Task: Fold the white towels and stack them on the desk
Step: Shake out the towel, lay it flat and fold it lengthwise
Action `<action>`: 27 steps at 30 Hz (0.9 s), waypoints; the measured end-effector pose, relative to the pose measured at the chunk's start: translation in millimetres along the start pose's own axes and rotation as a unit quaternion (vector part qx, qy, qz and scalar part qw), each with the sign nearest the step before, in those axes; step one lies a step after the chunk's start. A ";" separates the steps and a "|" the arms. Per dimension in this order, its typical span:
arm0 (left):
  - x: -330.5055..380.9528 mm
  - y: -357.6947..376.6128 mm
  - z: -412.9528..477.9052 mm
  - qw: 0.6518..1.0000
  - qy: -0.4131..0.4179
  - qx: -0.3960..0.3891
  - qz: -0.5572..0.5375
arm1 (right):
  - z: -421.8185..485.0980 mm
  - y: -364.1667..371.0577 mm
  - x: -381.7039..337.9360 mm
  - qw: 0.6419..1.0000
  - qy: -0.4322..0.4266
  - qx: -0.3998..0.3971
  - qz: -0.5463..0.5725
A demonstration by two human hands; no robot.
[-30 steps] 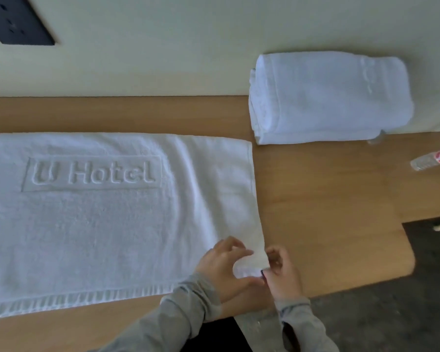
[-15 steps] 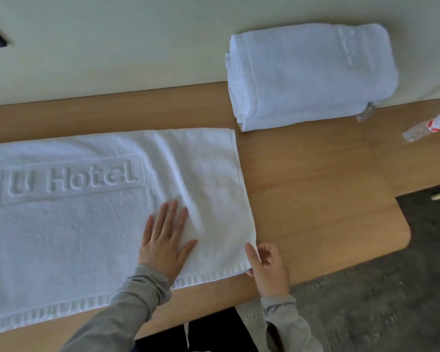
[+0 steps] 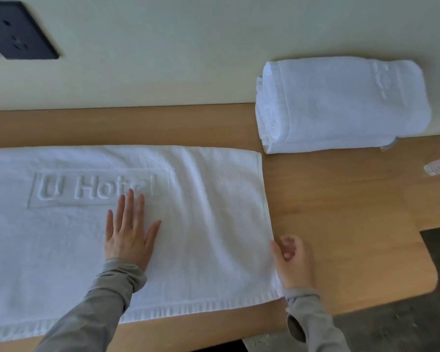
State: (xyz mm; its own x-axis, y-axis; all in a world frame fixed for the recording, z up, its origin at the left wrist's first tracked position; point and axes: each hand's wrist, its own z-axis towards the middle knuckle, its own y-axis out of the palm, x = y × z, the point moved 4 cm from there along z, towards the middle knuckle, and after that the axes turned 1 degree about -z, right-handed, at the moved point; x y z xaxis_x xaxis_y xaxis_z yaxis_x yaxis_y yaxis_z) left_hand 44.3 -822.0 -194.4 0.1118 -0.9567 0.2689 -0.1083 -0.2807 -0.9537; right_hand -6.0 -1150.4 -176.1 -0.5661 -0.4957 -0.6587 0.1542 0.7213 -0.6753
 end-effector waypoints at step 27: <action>-73.2 -1.7 -3.6 0.997 -0.081 0.014 0.006 | 143.3 109.5 -175.6 0.972 -0.152 0.082 -0.160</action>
State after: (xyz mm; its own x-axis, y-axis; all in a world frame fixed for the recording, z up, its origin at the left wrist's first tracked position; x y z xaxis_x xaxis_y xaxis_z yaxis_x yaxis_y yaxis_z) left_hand 32.8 -751.8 -212.0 0.2694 -0.9343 0.2336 -0.0830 -0.2642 -0.9609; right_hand 226.4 -1053.8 -181.9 -0.3453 -0.8192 -0.4579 0.1504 0.4333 -0.8886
